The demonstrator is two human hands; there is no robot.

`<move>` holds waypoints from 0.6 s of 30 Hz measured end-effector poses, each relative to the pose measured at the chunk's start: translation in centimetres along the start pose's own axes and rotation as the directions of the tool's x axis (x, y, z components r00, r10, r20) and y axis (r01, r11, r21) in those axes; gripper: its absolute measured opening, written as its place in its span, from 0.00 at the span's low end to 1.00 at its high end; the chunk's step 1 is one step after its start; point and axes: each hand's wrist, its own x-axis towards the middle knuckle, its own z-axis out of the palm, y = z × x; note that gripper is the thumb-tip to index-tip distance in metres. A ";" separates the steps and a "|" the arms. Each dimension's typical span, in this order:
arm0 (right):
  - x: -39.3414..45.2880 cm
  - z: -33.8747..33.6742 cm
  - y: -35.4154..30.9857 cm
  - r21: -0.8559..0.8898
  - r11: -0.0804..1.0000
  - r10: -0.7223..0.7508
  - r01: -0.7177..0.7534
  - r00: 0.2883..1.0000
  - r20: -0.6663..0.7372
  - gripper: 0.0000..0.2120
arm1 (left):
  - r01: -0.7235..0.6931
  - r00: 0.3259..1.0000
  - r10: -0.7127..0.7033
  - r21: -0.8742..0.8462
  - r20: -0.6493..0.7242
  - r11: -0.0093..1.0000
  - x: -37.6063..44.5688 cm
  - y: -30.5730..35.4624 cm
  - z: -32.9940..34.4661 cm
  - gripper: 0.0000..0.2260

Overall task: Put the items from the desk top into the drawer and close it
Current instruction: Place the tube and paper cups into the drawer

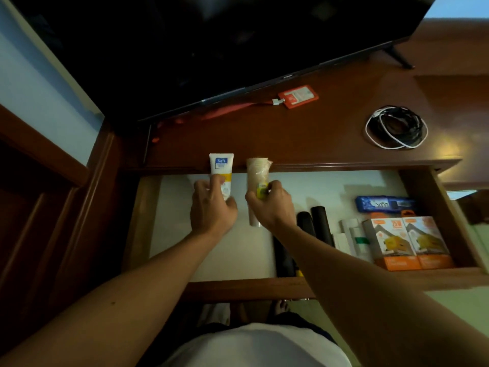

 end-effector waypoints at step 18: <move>-1.5 1.6 6.4 -0.401 0.914 0.216 -0.068 0.917 0.337 0.30 | 0.073 0.875 -0.158 0.198 0.457 0.977 -5.3 -2.4 5.3 0.25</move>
